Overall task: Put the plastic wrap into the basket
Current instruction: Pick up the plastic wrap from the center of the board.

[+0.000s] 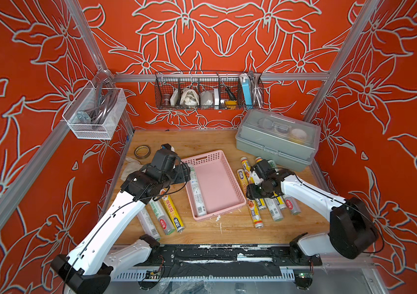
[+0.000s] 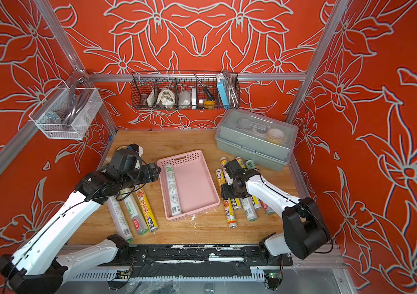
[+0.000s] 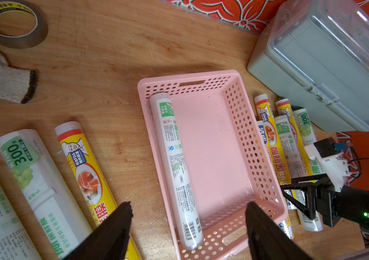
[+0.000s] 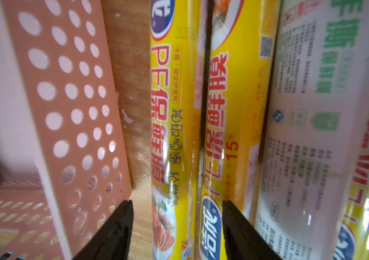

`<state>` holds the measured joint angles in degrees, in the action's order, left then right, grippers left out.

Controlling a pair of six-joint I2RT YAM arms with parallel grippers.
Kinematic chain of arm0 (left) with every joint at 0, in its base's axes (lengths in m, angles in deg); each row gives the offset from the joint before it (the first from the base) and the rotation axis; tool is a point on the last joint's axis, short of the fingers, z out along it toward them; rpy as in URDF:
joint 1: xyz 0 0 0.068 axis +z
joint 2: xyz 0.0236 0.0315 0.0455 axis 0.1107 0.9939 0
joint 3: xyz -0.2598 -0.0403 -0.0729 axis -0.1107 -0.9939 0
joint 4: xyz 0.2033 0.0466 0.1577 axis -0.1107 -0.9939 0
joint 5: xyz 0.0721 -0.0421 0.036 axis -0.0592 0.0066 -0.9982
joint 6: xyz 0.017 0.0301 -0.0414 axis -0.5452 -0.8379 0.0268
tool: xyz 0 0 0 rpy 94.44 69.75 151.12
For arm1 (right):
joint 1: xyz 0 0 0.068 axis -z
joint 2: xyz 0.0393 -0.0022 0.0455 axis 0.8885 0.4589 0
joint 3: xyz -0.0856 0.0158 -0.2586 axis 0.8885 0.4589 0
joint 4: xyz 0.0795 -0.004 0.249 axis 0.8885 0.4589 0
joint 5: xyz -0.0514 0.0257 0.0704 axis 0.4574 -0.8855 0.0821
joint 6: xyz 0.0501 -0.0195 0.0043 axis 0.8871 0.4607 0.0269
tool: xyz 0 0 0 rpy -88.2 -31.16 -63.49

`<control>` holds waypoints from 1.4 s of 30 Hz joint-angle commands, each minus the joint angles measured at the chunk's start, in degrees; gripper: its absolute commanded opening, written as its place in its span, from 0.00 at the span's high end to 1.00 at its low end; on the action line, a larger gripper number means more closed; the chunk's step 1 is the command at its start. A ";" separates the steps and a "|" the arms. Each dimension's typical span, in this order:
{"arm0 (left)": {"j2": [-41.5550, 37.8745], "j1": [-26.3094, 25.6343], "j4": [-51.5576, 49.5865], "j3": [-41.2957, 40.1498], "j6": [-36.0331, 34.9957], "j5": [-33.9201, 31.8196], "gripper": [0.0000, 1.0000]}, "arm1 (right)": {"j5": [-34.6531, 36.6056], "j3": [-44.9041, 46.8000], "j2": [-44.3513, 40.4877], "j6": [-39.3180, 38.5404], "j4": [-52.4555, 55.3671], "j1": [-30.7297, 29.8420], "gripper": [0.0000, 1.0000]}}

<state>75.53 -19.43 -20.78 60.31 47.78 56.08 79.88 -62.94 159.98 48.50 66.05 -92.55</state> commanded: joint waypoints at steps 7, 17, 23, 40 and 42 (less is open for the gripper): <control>-0.95 1.65 -0.21 -0.81 -1.03 -1.78 0.19 | 2.70 0.40 2.83 0.74 -2.04 -2.15 0.38; -1.06 2.75 0.26 -2.30 -0.22 -1.52 0.19 | 5.46 0.37 5.08 1.81 -2.16 -3.10 0.43; -1.47 3.36 1.73 -4.16 -0.37 -1.63 0.19 | 6.97 0.20 7.29 2.64 -2.20 -4.05 0.43; -4.29 7.28 6.50 -10.16 0.19 0.85 0.20 | 8.93 -0.97 10.86 3.55 -2.06 -5.99 0.65; -4.27 7.37 6.33 -10.06 0.15 0.85 0.20 | 9.60 -1.83 10.52 3.44 -0.50 -5.99 0.66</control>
<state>71.68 -12.45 -15.08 50.30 47.91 56.12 87.42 -63.29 170.32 51.78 63.29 -98.10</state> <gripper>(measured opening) 0.804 0.389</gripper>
